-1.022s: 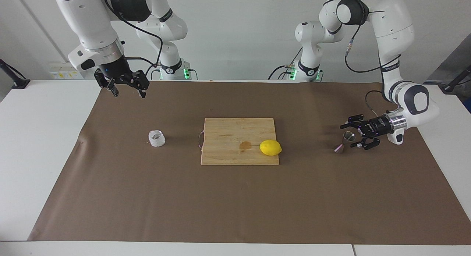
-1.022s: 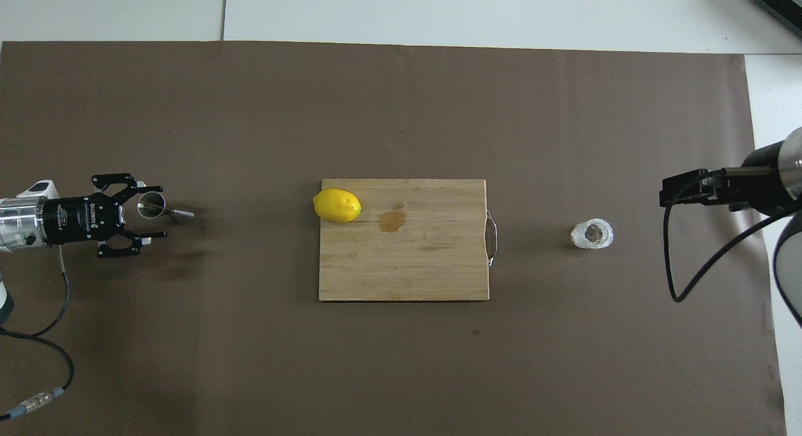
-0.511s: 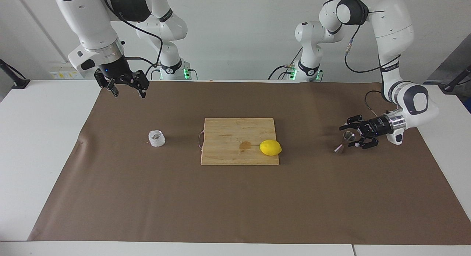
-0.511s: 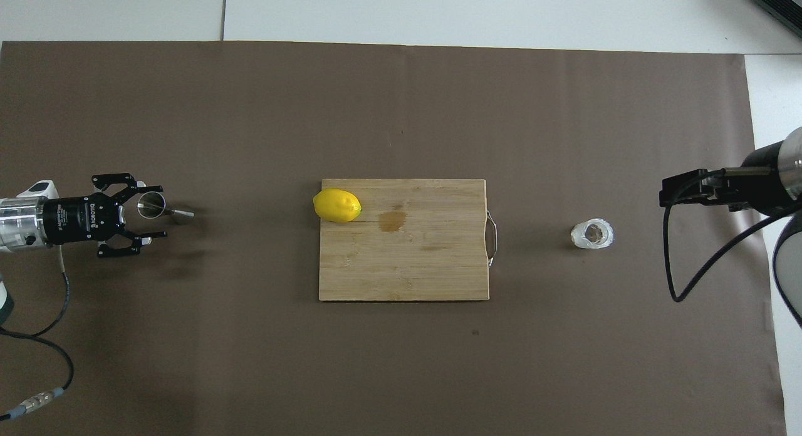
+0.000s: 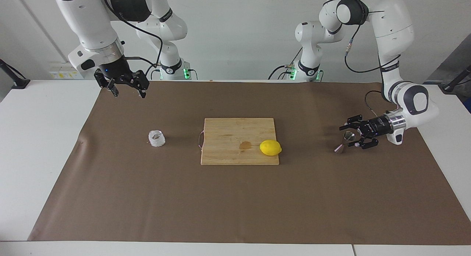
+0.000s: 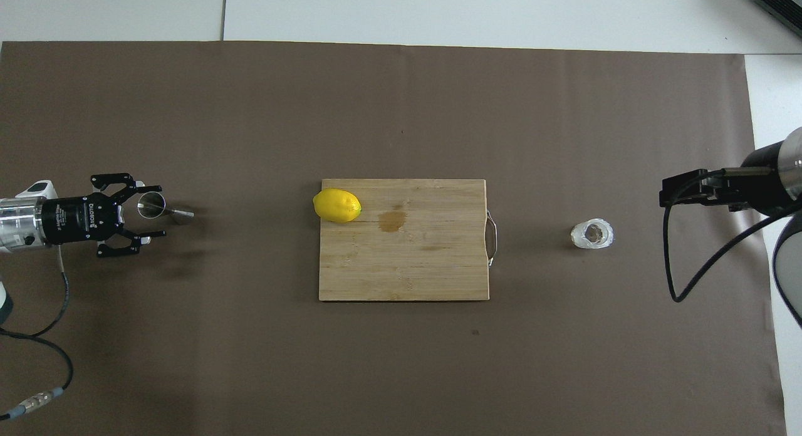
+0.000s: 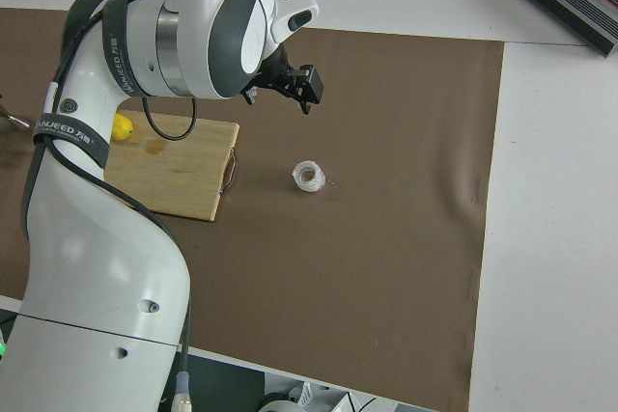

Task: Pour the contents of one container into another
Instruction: 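Close the left gripper around the small steel cup, then carry the steel cup with the left gripper onto the wooden board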

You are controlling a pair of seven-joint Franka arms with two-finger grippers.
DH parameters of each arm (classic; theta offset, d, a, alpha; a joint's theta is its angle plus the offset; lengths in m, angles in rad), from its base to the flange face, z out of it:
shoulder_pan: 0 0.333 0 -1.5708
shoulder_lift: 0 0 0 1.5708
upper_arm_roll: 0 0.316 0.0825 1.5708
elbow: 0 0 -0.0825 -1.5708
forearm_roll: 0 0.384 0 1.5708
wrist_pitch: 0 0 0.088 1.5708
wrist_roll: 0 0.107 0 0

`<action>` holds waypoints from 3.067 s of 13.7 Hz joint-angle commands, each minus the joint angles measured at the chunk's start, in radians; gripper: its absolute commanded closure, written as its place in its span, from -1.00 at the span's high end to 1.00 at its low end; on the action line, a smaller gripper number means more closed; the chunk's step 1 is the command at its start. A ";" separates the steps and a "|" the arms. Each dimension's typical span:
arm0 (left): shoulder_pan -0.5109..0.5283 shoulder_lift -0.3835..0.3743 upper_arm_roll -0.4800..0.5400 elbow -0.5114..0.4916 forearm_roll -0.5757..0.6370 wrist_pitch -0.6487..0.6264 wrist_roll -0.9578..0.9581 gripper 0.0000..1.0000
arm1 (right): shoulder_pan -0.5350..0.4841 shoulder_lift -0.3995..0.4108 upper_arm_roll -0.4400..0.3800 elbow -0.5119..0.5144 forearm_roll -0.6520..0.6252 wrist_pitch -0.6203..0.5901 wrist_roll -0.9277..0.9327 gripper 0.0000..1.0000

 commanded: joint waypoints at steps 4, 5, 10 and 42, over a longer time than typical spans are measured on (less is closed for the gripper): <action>-0.012 -0.006 0.011 -0.018 -0.018 0.018 0.001 0.30 | -0.010 -0.024 -0.001 -0.025 0.030 -0.006 -0.033 1.00; -0.012 -0.006 0.011 -0.018 -0.018 0.019 0.001 0.22 | -0.010 -0.024 -0.001 -0.025 0.030 -0.005 -0.033 1.00; -0.013 -0.007 0.010 -0.021 -0.019 0.018 0.000 0.06 | -0.010 -0.026 -0.001 -0.025 0.030 -0.006 -0.033 1.00; -0.401 -0.262 0.002 -0.150 -0.185 0.047 -0.181 -1.00 | -0.011 -0.026 -0.001 -0.025 0.030 -0.006 -0.033 1.00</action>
